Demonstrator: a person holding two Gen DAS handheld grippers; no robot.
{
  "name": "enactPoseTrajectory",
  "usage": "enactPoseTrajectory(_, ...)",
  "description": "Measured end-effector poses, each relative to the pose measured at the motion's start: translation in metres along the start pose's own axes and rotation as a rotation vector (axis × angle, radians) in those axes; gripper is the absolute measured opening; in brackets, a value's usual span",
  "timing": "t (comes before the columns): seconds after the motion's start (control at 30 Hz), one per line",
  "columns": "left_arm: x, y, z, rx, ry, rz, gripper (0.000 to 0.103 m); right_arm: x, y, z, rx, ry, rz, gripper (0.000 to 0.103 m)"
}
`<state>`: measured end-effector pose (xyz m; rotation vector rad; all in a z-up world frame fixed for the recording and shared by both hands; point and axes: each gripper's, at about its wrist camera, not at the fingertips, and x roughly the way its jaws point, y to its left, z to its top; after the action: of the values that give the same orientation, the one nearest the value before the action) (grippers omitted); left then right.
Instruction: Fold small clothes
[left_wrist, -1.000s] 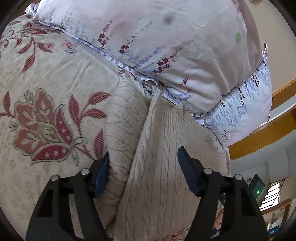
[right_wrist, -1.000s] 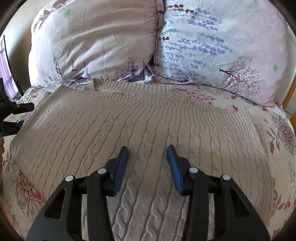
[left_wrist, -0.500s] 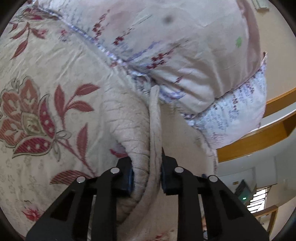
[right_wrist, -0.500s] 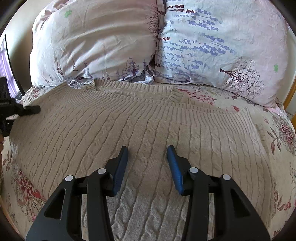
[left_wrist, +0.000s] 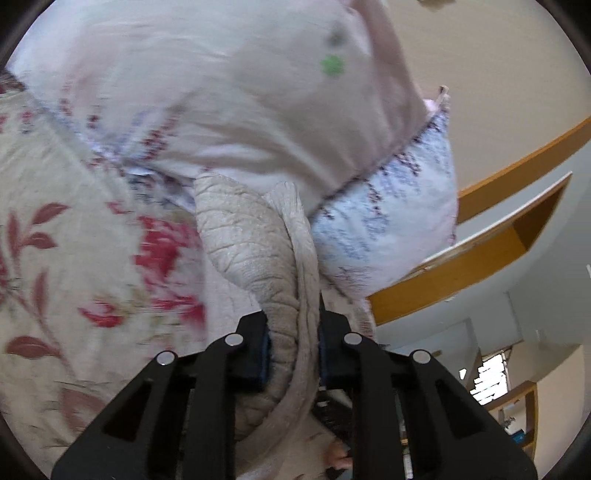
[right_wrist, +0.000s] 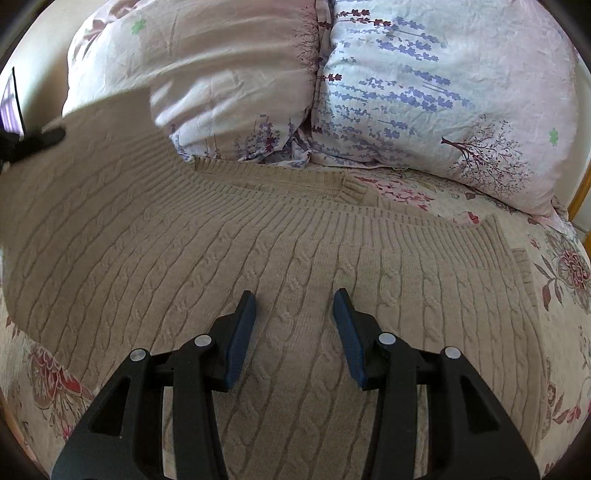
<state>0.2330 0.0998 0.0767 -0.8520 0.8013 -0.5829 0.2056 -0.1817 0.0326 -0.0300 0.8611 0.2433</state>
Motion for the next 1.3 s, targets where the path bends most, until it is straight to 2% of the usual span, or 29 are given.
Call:
enactPoseTrajectory(0.1,0.017,-0.025,-0.003,0.022,0.021,-0.044,0.018,-0.011,-0.015,0.000,0.061,-0.001,0.067,0.047)
enactPoseTrajectory(0.23,0.049,-0.058,-0.012,0.069,0.061,-0.088,0.018,-0.037,-0.055,-0.006,0.194,-0.059,0.127,0.047)
enactPoseTrajectory(0.37,0.086,-0.083,-0.027,0.089,0.120,-0.118,0.017,-0.061,-0.105,-0.017,0.338,-0.107,0.191,0.057)
enactPoseTrajectory(0.43,0.103,-0.093,-0.035,0.098,0.145,-0.127,0.017,-0.070,-0.122,-0.022,0.374,-0.125,0.187,0.058)
enactPoseTrajectory(0.53,0.132,-0.106,-0.049,0.120,0.183,-0.116,0.017,-0.079,-0.144,-0.032,0.423,-0.152,0.166,0.058)
enactPoseTrajectory(0.67,0.177,-0.116,-0.071,0.139,0.260,-0.077,0.018,-0.078,-0.173,-0.044,0.537,-0.171,0.202,0.058)
enactPoseTrajectory(0.77,0.206,-0.115,-0.092,0.122,0.355,-0.066,0.023,-0.072,-0.194,-0.048,0.621,-0.158,0.270,0.058)
enactPoseTrajectory(0.87,0.217,-0.116,-0.104,0.102,0.433,-0.128,0.033,-0.067,-0.202,-0.049,0.667,-0.120,0.350,0.058)
enactPoseTrajectory(0.9,0.215,-0.117,-0.104,0.110,0.442,-0.144,0.044,-0.066,-0.202,-0.048,0.673,-0.109,0.366,0.058)
enactPoseTrajectory(0.93,0.208,-0.121,-0.103,0.135,0.437,-0.146,0.056,-0.064,-0.203,-0.047,0.679,-0.090,0.385,0.058)
enactPoseTrajectory(1.03,0.180,-0.125,-0.094,0.204,0.359,-0.113,0.065,-0.056,-0.204,-0.045,0.696,-0.022,0.434,0.058)
enactPoseTrajectory(1.1,0.156,-0.121,-0.083,0.235,0.272,-0.028,0.069,-0.049,-0.204,-0.045,0.708,0.025,0.453,0.058)
enactPoseTrajectory(1.17,0.134,-0.114,-0.073,0.266,0.180,0.089,0.070,-0.042,-0.201,-0.044,0.704,0.075,0.442,0.058)
enactPoseTrajectory(1.23,0.120,-0.105,-0.069,0.288,0.126,0.192,0.071,-0.038,-0.197,-0.042,0.681,0.100,0.450,0.058)
enactPoseTrajectory(1.3,0.114,-0.095,-0.067,0.294,0.108,0.249,0.072,-0.034,-0.192,-0.040,0.662,0.122,0.465,0.057)
